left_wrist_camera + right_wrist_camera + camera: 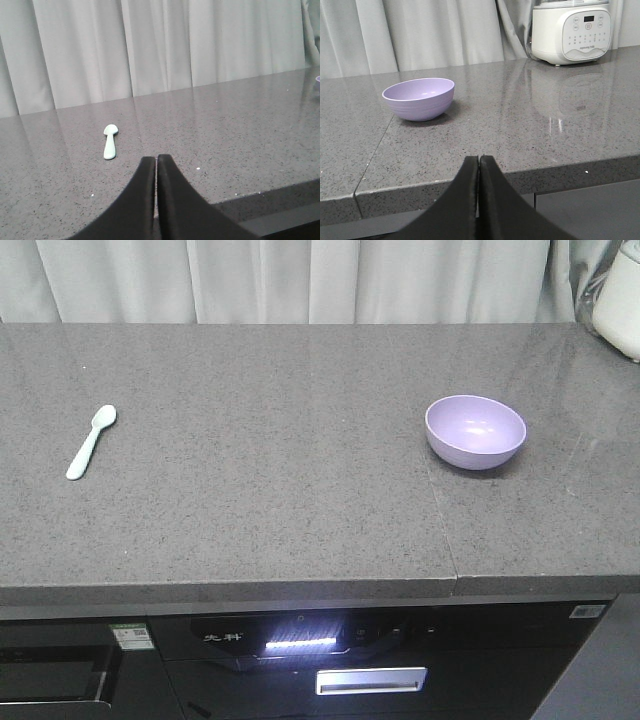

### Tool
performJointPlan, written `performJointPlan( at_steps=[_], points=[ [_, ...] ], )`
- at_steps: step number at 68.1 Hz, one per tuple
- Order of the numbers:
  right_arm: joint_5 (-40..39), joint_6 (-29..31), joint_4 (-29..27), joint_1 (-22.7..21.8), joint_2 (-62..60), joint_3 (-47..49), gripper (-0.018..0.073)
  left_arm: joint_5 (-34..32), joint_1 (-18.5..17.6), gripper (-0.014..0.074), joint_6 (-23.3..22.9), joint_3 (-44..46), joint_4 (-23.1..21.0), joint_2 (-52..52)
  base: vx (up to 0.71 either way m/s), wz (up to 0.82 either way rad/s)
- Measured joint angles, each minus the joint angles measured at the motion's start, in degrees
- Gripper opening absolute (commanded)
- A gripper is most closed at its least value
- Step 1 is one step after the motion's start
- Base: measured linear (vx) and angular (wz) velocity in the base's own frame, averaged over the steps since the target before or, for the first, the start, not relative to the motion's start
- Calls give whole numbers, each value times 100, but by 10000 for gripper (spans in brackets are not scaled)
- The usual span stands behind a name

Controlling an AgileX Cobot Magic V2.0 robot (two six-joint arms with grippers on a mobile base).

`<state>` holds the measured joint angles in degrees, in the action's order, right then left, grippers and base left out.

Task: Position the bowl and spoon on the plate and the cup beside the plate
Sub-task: 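Drive closer until the spoon and lavender bowl are in reach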

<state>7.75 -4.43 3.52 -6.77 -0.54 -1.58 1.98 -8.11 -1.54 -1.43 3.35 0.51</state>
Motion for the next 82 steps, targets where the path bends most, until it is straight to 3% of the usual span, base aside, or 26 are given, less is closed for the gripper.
performJointPlan(
  at_steps=[82],
  points=[
    [0,0,0,0,0,0,-5,0,0,-6,0,0,0,0,5,0]
  ],
)
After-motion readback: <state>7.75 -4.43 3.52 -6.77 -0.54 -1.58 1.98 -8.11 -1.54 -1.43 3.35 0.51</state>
